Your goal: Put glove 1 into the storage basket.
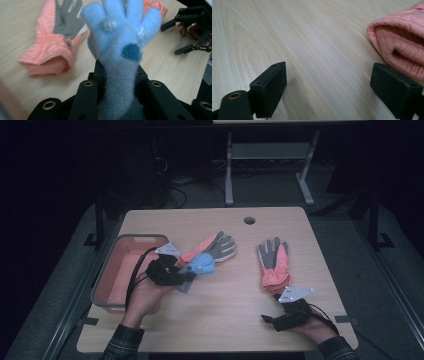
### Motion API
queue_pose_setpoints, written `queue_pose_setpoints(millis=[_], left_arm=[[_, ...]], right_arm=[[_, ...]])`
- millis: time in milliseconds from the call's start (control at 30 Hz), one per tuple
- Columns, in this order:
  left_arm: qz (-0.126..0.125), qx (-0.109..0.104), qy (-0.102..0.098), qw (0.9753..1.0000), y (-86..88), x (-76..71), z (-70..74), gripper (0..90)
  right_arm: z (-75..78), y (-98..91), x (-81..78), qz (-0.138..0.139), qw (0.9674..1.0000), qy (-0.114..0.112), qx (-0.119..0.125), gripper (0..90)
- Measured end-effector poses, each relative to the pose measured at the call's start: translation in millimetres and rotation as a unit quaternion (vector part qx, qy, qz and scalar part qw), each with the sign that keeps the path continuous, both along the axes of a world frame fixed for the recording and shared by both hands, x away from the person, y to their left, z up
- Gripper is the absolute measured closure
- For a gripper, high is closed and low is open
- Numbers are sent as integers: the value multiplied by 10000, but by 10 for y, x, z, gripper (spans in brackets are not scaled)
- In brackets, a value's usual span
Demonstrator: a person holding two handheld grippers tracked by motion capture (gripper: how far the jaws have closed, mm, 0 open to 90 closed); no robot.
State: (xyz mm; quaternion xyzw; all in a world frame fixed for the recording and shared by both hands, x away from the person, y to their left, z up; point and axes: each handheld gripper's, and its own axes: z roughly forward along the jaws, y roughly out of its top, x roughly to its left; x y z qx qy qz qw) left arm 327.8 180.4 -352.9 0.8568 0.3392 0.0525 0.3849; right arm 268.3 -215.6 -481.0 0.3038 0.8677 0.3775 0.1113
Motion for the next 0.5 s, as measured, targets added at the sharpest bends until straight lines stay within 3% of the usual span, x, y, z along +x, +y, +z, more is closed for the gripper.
queue_pose_setpoints(millis=[500], left_arm=[[505, 56, -96, 9987, 383, 36, 46, 718]], right_arm=[[0, 0, 0, 6, 10000, 2, -1, 135]])
